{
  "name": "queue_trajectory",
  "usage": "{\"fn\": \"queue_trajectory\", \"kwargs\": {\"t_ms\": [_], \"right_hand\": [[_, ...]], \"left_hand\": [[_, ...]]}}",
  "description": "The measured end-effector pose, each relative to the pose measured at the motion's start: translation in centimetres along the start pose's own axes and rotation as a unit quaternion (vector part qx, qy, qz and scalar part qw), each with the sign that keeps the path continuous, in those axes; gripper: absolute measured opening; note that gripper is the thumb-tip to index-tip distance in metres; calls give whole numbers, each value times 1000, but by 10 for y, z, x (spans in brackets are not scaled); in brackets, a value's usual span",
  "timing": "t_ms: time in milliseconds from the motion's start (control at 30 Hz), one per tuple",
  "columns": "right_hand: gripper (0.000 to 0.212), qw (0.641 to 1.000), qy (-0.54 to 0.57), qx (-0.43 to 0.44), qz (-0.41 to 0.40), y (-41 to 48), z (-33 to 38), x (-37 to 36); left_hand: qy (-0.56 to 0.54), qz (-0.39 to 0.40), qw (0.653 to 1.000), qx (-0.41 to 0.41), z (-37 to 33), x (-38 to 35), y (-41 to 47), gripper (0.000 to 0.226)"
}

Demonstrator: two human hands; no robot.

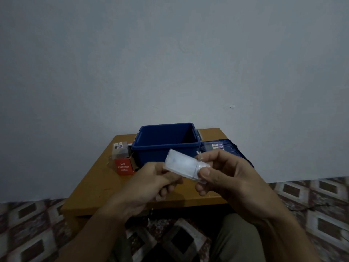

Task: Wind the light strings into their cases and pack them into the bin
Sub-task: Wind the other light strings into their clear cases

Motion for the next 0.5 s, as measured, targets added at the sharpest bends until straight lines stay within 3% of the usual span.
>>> {"fn": "queue_trajectory", "kwargs": {"t_ms": [67, 133, 200, 333, 500], "right_hand": [[25, 998, 0, -14, 54, -2, 1, -3], [22, 995, -10, -22, 100, -4, 2, -7], [20, 991, -36, -30, 124, -5, 3, -9], [15, 980, -152, -29, 124, -5, 3, -10], [16, 958, -277, 1, 79, -2, -2, -12]], "left_hand": [[-1, 28, 1000, -14, -9, 6, -4, 38], [25, 51, 998, -24, -23, 10, -8, 21], [73, 45, 996, -24, -35, 15, -9, 24], [161, 6, 986, -36, -53, 22, -14, 29], [257, -106, 958, -75, -64, 17, -28, 29]]}}
Point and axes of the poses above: each hand's wrist, its own y-axis towards the middle knuckle, its own x-axis out of the back of the hand, z = x × y, the point moved 3 cm from there along y, towards the middle knuckle, and after that the axes turned 14 degrees about x, right-handed, at the moved point
